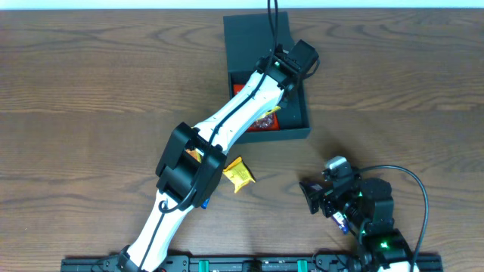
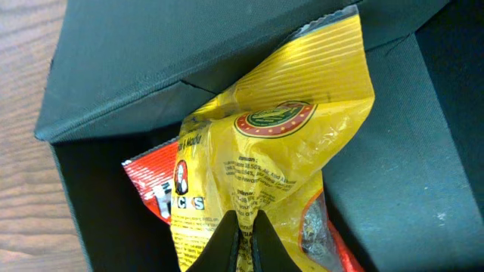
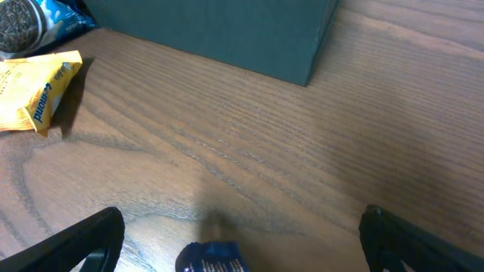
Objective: Pack container
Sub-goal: 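Lower the yellow bag into the box beside the red bag, then press the yellow bag down into the box with the left gripper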
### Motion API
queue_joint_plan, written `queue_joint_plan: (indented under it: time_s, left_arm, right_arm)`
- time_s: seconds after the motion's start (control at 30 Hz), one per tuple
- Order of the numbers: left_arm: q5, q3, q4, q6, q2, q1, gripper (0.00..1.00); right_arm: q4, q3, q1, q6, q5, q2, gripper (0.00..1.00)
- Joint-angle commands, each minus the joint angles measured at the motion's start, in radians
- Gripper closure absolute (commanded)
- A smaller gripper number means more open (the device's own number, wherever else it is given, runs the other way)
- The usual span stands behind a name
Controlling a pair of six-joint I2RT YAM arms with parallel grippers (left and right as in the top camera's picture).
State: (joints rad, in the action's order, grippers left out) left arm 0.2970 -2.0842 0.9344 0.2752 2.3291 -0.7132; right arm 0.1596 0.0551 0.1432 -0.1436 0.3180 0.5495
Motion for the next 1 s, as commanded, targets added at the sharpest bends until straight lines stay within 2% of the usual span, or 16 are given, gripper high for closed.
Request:
queue_joint_plan:
  time_s: [0.0, 0.23, 0.43, 0.97]
  left_arm:
    - [-0.039, -0.02, 0.0, 0.078, 0.002, -0.002, 0.94]
    - [-0.025, -0.031, 0.044, 0.092, -0.004, 0.003, 0.94]
    - [-0.025, -0.13, 0.127, 0.153, -0.008, 0.006, 0.94]
    - [-0.05, -0.157, 0.054, 0.159, 0.001, -0.05, 0.94]
  right_arm:
    - [0.001, -0.004, -0.007, -0.011, 0.0, -0.002, 0.01]
    - [0.001, -0.004, -0.007, -0.011, 0.0, -0.002, 0.01]
    - [0.001, -0.004, -0.007, -0.011, 0.0, -0.002, 0.01]
    - [0.001, -0.004, -0.007, -0.011, 0.0, -0.002, 0.01]
